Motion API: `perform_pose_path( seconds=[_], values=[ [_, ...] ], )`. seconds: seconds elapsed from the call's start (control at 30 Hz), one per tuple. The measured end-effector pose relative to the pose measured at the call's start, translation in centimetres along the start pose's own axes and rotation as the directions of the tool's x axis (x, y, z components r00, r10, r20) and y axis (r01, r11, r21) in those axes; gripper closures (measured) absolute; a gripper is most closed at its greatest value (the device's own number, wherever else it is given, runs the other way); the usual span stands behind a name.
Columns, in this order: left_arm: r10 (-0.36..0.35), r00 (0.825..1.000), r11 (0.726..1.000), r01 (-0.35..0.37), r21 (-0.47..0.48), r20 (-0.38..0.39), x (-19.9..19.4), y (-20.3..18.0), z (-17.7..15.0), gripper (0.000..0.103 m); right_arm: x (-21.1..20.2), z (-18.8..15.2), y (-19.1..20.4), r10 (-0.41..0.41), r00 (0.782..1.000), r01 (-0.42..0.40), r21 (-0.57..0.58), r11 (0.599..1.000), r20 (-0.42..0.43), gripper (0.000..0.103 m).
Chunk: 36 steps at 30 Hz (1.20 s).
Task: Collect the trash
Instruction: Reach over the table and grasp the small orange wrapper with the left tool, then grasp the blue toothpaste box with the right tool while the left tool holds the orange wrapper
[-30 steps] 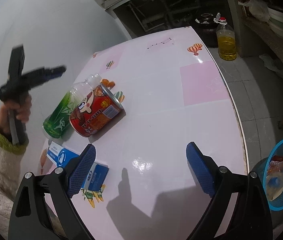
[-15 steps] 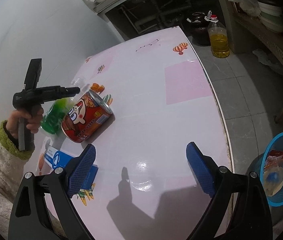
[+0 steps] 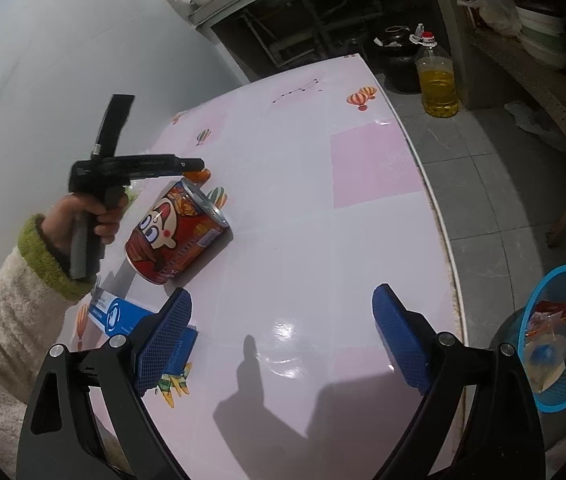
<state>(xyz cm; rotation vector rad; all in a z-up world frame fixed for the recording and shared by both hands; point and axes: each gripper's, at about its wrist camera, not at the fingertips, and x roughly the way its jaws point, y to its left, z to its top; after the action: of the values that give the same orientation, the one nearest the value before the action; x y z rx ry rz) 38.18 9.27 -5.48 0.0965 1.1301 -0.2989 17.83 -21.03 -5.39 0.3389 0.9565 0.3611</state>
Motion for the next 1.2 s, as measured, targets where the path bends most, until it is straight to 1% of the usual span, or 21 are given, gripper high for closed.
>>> perform_pose_path(
  seconds=[0.13, 0.17, 0.23, 0.43, 0.57, 0.7, 0.8, 0.9, 1.0, 1.03, 1.1, 1.2],
  values=[
    [0.030, 0.999, 0.999, -0.031, 0.043, 0.013, 0.3, -0.6, -0.2, 0.057, -0.1, 0.0, -0.4, -0.005, 1.000, 0.005, 0.013, 1.000, 0.001, 0.014],
    [0.027, 0.999, 0.999, -0.028, 0.045, 0.016, 0.2, -0.6, -0.3, 0.061, -0.1, -0.1, -0.5, -0.004, 1.000, 0.004, 0.014, 1.000, 0.000, 0.014],
    [0.022, 1.000, 0.999, -0.023, 0.047, 0.021, 0.1, -0.7, -0.2, 0.063, 0.0, -0.1, -0.5, -0.003, 1.000, 0.003, 0.014, 1.000, -0.003, 0.014],
    [0.046, 0.998, 0.996, -0.049, 0.079, 0.048, -0.2, -1.4, -0.2, 0.079, -0.1, -0.1, 0.3, -0.004, 1.000, 0.004, -0.008, 1.000, -0.006, 0.014],
    [0.040, 0.996, 0.996, -0.046, 0.073, 0.074, -0.8, -1.4, -0.2, 0.095, -0.3, 0.0, 0.5, -0.008, 1.000, 0.008, -0.012, 1.000, -0.005, 0.014],
    [0.034, 0.994, 0.998, -0.040, 0.050, 0.103, -2.0, -0.7, -0.7, 0.096, -0.7, 0.1, 1.0, -0.004, 1.000, 0.004, -0.023, 1.000, 0.002, 0.014],
    [0.027, 0.990, 0.999, -0.031, 0.024, 0.138, -4.0, -0.1, -1.6, 0.097, -1.0, 0.1, 2.0, 0.007, 1.000, -0.006, -0.058, 0.998, 0.006, 0.014],
    [0.019, 0.983, 1.000, -0.019, -0.003, 0.185, -6.6, 0.5, -3.0, 0.097, -1.2, 0.5, 3.9, 0.044, 0.999, -0.044, -0.134, 0.990, -0.001, 0.014],
    [-0.001, 0.970, 0.999, 0.009, -0.033, 0.241, -9.9, 0.9, -5.1, 0.097, -0.6, 1.1, 6.4, 0.135, 0.990, -0.142, -0.227, 0.963, -0.046, 0.014],
    [-0.005, 0.966, 0.999, 0.018, -0.046, 0.260, -11.1, 1.1, -6.1, 0.097, 0.0, 1.4, 7.5, 0.166, 0.984, -0.179, -0.271, 0.946, -0.070, 0.014],
    [-0.014, 0.959, 0.997, 0.034, -0.068, 0.283, -12.7, 1.3, -7.9, 0.097, 1.4, 1.8, 9.0, 0.205, 0.971, -0.234, -0.312, 0.921, -0.122, 0.014],
    [-0.008, 0.953, 0.994, 0.041, -0.104, 0.301, -14.7, 1.6, -11.0, 0.097, 4.5, 2.4, 10.9, 0.241, 0.947, -0.302, -0.338, 0.891, -0.212, 0.014]
  ],
)
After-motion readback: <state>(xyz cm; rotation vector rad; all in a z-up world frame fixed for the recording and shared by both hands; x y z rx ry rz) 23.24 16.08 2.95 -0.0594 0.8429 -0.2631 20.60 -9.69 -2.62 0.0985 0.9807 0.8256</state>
